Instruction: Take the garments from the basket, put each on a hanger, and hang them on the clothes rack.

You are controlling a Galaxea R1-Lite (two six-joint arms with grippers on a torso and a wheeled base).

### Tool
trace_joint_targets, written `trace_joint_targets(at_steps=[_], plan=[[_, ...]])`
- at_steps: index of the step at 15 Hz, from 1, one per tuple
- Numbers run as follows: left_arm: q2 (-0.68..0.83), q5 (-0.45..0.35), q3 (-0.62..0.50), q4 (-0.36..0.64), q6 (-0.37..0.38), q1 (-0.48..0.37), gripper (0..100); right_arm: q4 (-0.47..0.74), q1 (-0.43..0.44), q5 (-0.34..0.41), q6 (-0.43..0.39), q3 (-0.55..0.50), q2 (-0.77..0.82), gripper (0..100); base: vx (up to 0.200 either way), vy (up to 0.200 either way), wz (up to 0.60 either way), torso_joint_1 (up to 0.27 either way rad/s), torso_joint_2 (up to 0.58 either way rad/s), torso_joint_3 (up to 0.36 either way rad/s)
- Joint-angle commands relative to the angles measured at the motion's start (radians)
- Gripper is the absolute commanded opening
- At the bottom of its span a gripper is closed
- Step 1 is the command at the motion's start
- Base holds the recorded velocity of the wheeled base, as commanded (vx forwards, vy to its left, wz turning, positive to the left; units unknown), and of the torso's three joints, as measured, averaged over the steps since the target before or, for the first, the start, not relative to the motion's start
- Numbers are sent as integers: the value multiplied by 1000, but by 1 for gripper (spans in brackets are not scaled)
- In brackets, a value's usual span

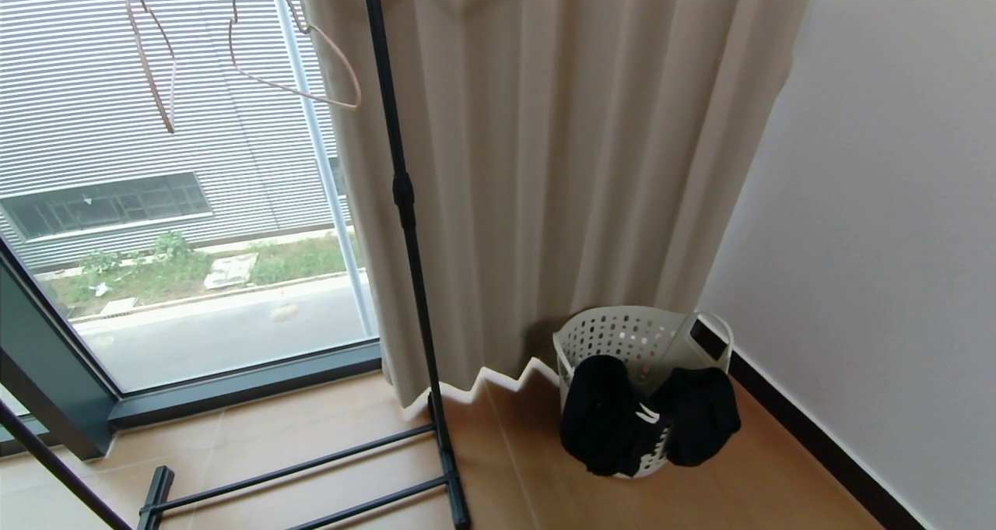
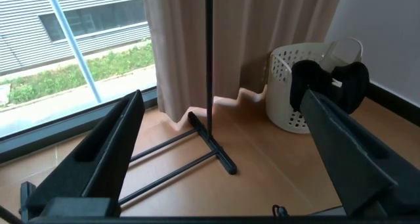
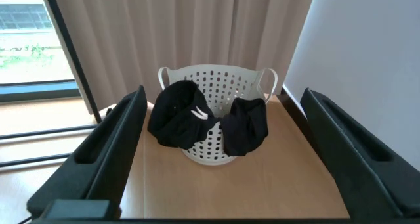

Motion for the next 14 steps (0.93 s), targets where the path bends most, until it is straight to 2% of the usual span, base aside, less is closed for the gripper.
trace_joint_targets(at_steps=[1,4,14], plan=[[1,0,0,0,0,0,100,1,0,0,-1,0,0,100,0,-200,0,7,2,2],[1,0,0,0,0,0,100,1,0,0,-1,0,0,100,0,-200,0,9,5,4],[1,0,-2,0,-3,0,100,0,0,0,-2,0,0,100,0,0,0,0,0,-8]])
